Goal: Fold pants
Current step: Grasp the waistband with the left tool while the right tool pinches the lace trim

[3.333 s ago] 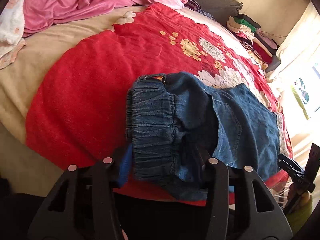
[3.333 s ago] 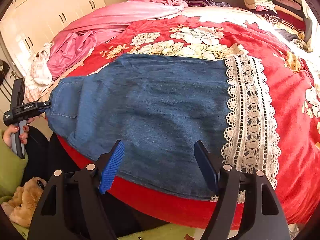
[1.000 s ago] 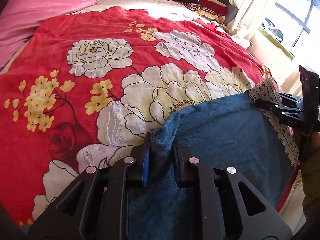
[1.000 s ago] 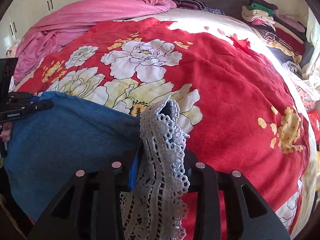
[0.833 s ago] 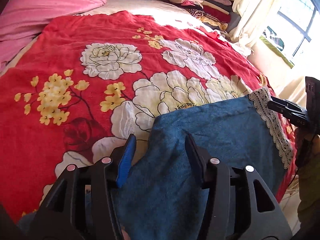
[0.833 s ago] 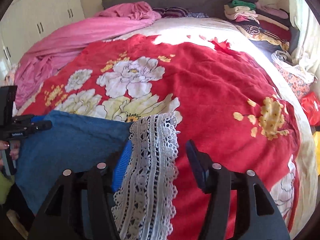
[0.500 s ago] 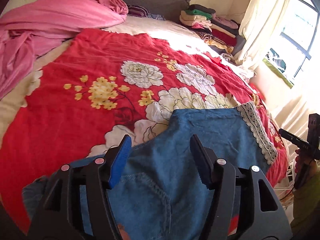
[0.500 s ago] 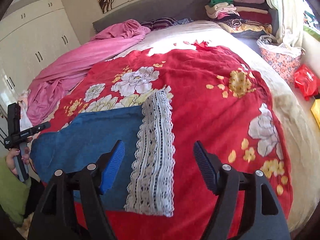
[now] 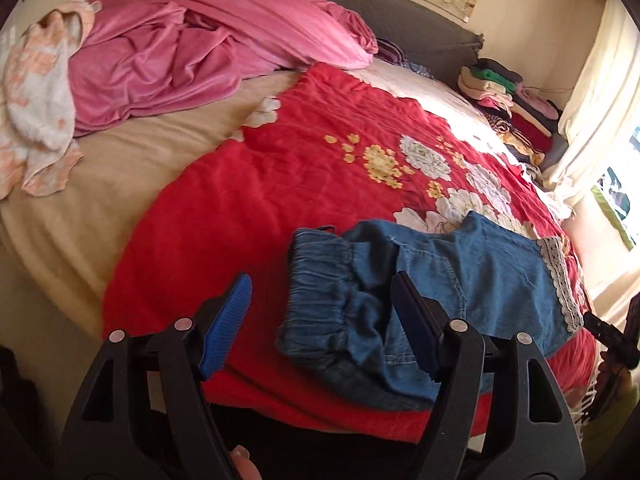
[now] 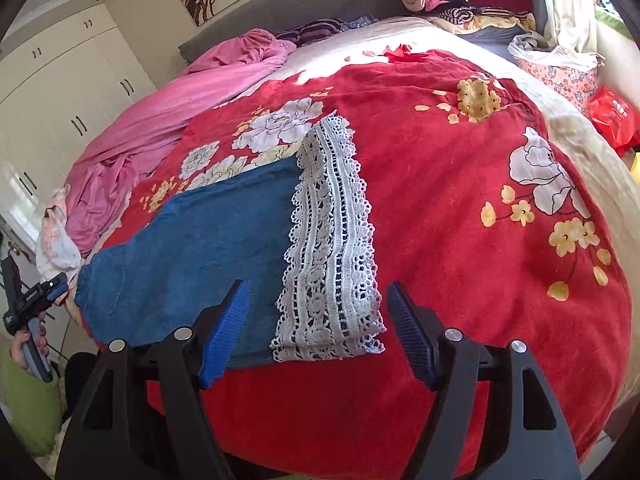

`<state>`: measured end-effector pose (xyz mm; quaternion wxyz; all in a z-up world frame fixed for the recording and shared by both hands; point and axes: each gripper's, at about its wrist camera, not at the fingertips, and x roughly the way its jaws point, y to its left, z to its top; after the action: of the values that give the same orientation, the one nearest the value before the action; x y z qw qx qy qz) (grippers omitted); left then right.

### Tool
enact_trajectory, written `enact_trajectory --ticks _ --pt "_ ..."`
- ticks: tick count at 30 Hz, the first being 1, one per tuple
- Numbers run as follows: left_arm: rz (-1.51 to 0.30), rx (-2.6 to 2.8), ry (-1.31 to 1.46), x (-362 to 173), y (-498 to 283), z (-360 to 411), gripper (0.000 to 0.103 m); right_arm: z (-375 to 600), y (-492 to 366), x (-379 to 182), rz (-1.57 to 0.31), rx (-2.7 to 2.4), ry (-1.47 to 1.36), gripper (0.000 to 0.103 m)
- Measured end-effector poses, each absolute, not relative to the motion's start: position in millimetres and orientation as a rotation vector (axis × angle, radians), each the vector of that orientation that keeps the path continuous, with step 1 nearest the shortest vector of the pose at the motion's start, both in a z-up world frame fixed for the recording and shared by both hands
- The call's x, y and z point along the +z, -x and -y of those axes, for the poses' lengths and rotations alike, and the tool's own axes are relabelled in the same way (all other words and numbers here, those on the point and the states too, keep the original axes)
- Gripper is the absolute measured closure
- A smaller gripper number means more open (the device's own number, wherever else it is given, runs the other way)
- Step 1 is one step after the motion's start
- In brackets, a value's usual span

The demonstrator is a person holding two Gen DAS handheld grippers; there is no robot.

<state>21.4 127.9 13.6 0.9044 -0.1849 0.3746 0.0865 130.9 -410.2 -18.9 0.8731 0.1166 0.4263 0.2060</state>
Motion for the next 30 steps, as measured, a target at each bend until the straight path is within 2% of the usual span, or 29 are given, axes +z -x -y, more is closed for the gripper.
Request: enact_trajectory --ticks 8,10,11,12,14,16,20,23,27,30 --pt "-0.832 0.149 0.466 -22 -36 -127 0.038 414 -131 -43 -0.934 0.466 -0.346 0.032" --pt "-0.843 0.126 0.489 -31 -42 -122 0.044 416 -132 -48 -0.938 0.479 -0.387 0.033" --pt "-0.848 0.123 0.49 -34 -44 -119 0.058 417 -133 -49 -0.94 0.485 -0.396 0.037" --pt "-0.85 0.135 0.478 -36 -46 -117 0.061 417 -133 -51 -0.941 0.492 -0.404 0.04" --pt "-0.844 0.145 0.466 -35 -46 -116 0.064 418 -135 -53 -0.941 0.506 -0.435 0.055" --pt "-0.832 0.142 0.487 -33 -43 -121 0.065 423 -135 -56 -0.923 0.511 -0.518 0.058" --pt "-0.807 0.152 0.483 -23 -38 -127 0.065 424 -135 -59 -0.907 0.536 -0.587 0.077" --pt "-0.795 0.162 0.467 -17 -36 -127 0.065 420 -132 -46 -0.869 0.534 -0.537 0.08" --pt "-0.802 0.189 0.418 -16 -38 -124 0.065 413 -125 -17 -0.807 0.479 -0.318 0.08" --pt "-0.829 0.206 0.393 -22 -44 -123 0.065 401 -122 -28 -0.85 0.423 -0.162 0.08"
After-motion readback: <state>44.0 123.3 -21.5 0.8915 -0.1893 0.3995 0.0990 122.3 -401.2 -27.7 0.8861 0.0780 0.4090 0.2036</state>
